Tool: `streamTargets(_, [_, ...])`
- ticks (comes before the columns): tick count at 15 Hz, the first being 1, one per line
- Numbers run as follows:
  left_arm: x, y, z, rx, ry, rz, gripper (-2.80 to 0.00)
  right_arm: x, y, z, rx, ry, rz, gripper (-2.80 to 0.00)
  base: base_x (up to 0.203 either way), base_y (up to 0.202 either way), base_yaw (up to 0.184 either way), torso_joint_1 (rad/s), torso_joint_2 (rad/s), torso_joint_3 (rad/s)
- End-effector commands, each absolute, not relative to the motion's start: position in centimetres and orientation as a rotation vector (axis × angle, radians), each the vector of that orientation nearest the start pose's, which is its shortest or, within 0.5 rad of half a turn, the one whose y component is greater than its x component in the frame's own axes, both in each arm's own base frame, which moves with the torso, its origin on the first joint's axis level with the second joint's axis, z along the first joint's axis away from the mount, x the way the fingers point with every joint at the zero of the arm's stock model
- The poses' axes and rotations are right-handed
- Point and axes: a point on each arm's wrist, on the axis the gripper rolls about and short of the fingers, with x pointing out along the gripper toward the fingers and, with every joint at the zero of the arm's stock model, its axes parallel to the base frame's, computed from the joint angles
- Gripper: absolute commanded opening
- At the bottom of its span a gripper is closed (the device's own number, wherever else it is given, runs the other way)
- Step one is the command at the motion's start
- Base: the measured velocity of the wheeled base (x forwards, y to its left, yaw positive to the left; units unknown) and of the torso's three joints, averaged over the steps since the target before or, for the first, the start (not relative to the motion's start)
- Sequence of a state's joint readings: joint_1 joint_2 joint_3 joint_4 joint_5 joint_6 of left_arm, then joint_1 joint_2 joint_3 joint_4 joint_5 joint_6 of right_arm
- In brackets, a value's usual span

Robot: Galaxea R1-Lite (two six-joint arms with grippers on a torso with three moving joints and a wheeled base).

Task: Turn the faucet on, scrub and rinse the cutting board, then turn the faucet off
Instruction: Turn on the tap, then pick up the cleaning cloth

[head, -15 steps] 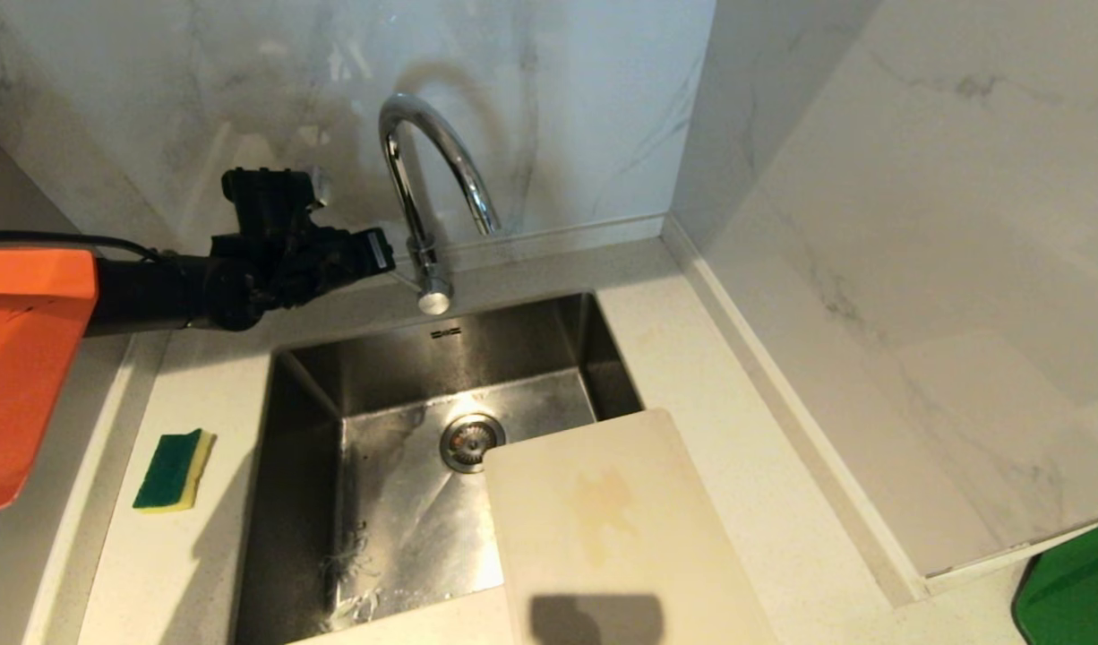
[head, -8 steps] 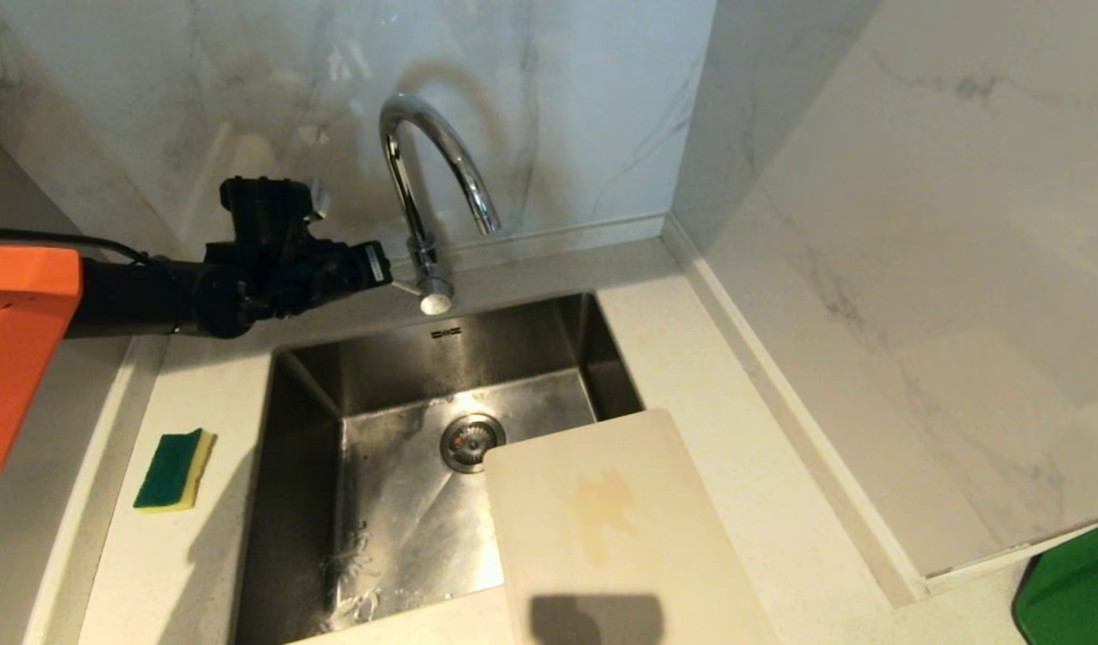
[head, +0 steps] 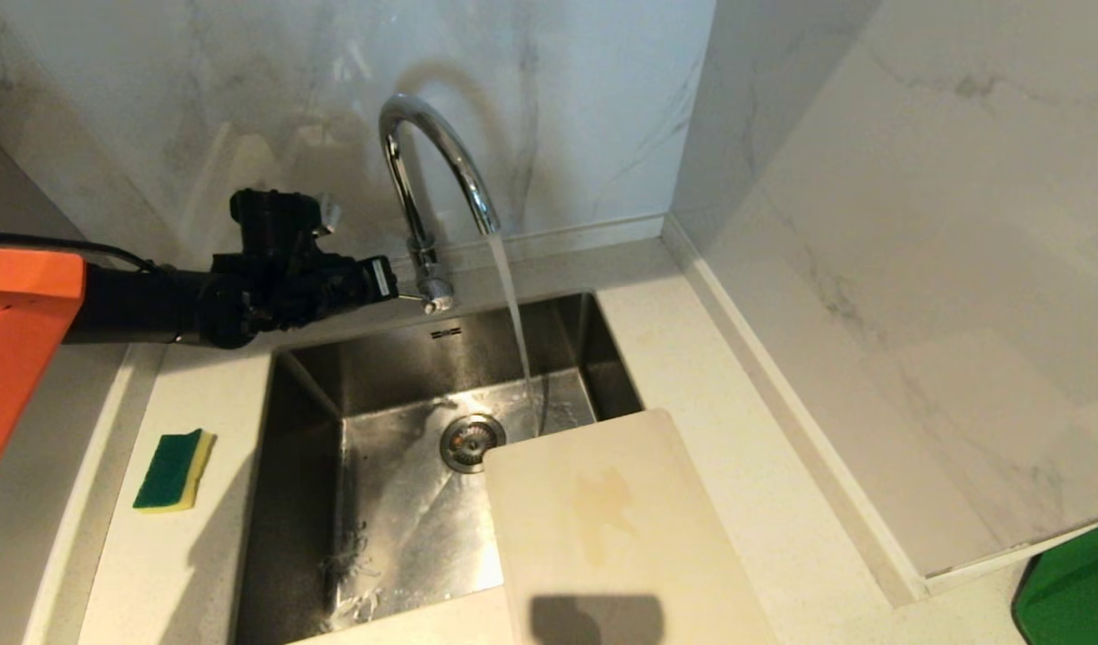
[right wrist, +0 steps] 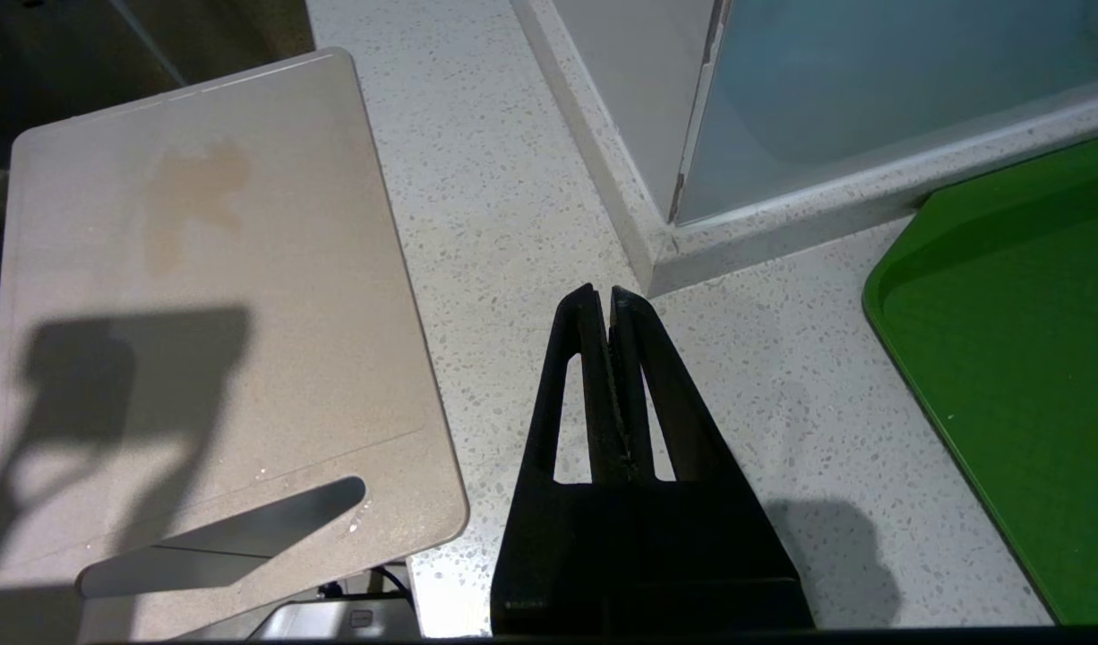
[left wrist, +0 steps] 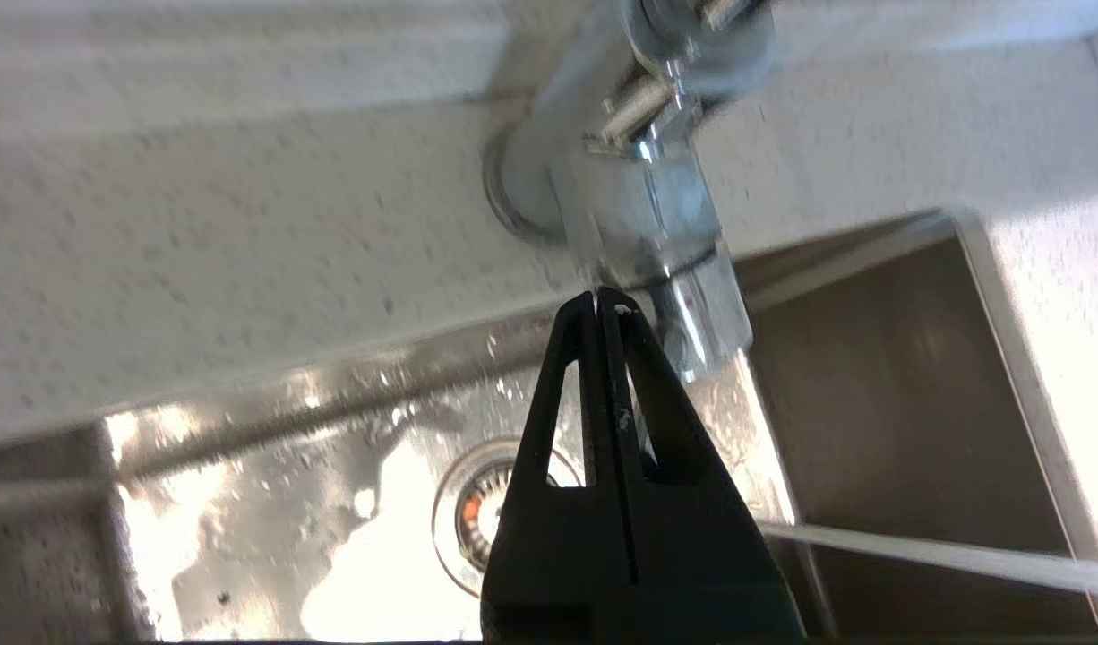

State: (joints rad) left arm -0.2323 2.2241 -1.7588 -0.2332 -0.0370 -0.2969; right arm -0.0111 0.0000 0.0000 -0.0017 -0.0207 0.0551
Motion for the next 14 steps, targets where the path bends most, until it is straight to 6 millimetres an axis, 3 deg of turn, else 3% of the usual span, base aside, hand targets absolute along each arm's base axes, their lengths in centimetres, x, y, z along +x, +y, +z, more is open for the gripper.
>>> streamTargets(1, [45.6, -11.1, 20.3, -0.270, 0.277, -0.229, -2.80, -2.3, 0.0, 7.6, 0.055, -0.004, -0.033, -2.80, 0.000, 0.000, 0.000, 0.000, 0.00, 0.000])
streamTargets(3, [45.5, -11.0, 20.6, -0.267, 0.269, -0.206, -2.80, -2.3, 0.0, 7.5, 0.055, -0.001, -0.032, -2.80, 0.000, 0.000, 0.000, 0.000, 0.00, 0.000])
streamTargets(6, [42.8, -10.2, 24.9, -0.273, 0.200, -0.191, -2.80, -2.3, 0.0, 7.5, 0.055, -0.002, -0.032, -2.80, 0.000, 0.000, 0.000, 0.000, 0.00, 0.000])
streamTargets(10, [35.1, -8.3, 32.5, -0.234, 0.188, -0.189, -2.80, -2.3, 0.0, 7.5, 0.055, -0.001, -0.032, -2.80, 0.000, 0.000, 0.000, 0.000, 0.00, 0.000])
streamTargets(12, [30.7, -7.3, 34.3, -0.179, 0.226, -0.173, -2.80, -2.3, 0.0, 7.6, 0.055, -0.003, -0.032, -2.80, 0.000, 0.000, 0.000, 0.000, 0.00, 0.000])
streamTargets(14, [26.8, -6.2, 34.6, -0.125, 0.255, -0.145, -2.80, -2.3, 0.0, 7.6, 0.055, -0.003, -0.032, -2.80, 0.000, 0.000, 0.000, 0.000, 0.00, 0.000])
